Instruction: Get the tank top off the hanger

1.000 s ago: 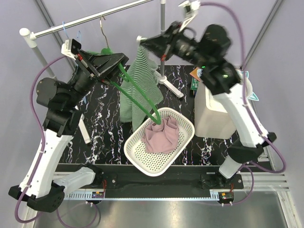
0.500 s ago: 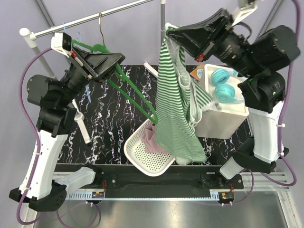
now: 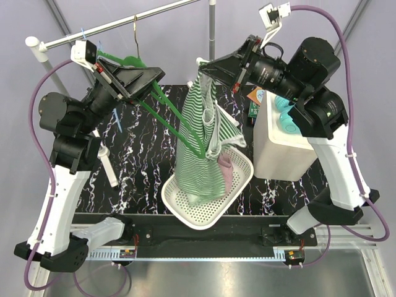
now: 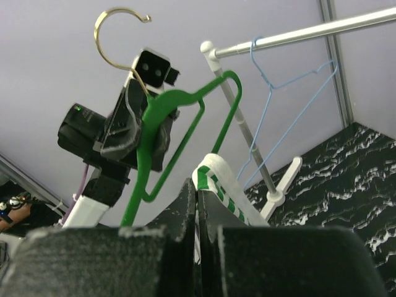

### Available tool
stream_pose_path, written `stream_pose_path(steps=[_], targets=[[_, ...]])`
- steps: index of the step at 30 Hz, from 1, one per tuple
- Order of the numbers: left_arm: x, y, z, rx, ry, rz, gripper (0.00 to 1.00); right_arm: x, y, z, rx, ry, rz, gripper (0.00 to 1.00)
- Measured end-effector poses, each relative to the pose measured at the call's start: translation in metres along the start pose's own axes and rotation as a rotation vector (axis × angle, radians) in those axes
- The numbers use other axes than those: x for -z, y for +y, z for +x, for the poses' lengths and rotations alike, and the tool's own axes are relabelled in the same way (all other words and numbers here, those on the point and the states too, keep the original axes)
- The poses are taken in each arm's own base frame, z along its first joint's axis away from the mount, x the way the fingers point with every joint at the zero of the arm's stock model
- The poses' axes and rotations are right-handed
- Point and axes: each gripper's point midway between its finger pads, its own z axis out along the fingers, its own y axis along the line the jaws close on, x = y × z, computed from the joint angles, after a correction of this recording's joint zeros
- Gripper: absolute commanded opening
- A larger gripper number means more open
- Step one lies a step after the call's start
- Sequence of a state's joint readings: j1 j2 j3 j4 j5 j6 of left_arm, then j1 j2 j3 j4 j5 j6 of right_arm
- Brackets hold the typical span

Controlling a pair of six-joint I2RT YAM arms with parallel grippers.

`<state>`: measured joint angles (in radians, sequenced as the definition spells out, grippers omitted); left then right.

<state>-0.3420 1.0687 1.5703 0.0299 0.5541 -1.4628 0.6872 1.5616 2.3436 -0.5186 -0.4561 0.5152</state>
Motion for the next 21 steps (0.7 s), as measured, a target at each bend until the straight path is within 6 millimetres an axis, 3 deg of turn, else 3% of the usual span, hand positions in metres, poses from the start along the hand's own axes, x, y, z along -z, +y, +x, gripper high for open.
stream_pose_path(steps=[8, 12, 16, 21], targets=[[0.001, 0.001, -0.002, -0.005, -0.002, -0.004, 0.00, 0.032, -0.009, 0.051, -0.113, 0.074, 0.043, 0.00], [0.000, 0.004, -0.003, -0.006, -0.002, -0.009, 0.00, 0.048, -0.002, 0.069, -0.148, 0.098, 0.024, 0.00], [-0.004, 0.009, -0.005, -0.002, 0.004, -0.018, 0.00, 0.065, 0.015, 0.067, -0.138, 0.091, -0.023, 0.00], [-0.010, 0.018, -0.008, 0.007, 0.009, -0.033, 0.00, 0.087, 0.045, 0.050, -0.088, 0.034, -0.108, 0.00]])
